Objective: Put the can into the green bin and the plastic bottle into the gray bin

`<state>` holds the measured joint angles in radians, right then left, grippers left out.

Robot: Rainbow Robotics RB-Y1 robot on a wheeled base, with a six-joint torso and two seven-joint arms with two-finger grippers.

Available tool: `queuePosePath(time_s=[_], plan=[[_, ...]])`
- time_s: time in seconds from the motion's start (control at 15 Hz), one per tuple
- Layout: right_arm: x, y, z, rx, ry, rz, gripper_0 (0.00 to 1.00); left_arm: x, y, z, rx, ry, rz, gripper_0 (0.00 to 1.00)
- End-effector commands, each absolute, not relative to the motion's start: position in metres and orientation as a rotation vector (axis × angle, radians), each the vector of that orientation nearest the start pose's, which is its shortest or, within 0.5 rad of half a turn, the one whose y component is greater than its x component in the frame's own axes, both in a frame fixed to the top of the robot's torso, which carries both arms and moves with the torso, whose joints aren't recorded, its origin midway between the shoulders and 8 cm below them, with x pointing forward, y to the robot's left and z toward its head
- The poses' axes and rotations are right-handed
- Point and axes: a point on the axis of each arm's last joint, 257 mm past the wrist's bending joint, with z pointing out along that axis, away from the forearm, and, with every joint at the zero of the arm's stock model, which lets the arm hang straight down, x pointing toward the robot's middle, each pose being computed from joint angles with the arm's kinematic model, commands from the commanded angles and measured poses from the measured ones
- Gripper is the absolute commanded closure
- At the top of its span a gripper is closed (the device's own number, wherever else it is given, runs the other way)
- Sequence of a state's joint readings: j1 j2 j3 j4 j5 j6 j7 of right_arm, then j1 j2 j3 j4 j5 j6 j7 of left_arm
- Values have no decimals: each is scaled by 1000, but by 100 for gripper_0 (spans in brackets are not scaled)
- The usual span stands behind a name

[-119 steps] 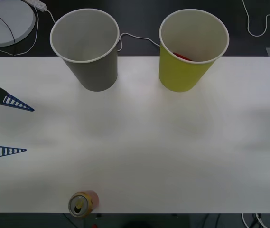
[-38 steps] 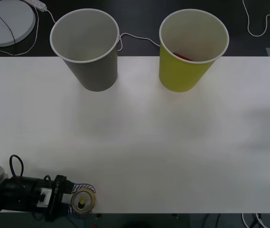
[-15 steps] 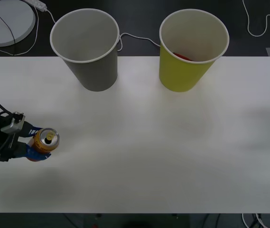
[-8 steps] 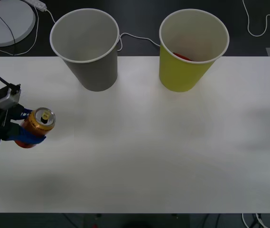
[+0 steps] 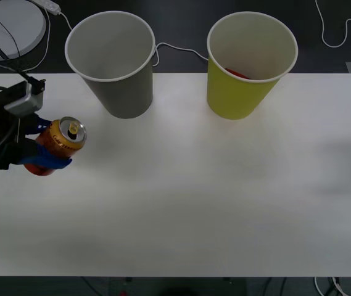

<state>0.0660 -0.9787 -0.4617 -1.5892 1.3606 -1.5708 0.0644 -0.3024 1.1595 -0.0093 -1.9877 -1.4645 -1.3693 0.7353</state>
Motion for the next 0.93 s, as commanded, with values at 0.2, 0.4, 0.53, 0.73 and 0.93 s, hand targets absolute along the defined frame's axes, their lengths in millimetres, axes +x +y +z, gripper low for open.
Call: queuePosePath(time_s=[0.2, 0.4, 0.53, 0.73, 0.93], plan=[[351, -380, -162, -1561, 1658, 272, 0, 387, 178, -73, 1593, 1920, -349, 100], [351, -380, -162, -1561, 1658, 272, 0, 397, 148, -45, 1576, 1954, -338, 100], [351, -380, -162, -1561, 1658, 272, 0, 406, 128, -30, 1556, 1989, -333, 100], [351, -380, -162, -1561, 1658, 272, 0, 422, 85, -10, 1533, 2005, -351, 100], [351, -380, -162, -1561, 1658, 272, 0, 447, 45, 4, 1509, 1990, -369, 100]])
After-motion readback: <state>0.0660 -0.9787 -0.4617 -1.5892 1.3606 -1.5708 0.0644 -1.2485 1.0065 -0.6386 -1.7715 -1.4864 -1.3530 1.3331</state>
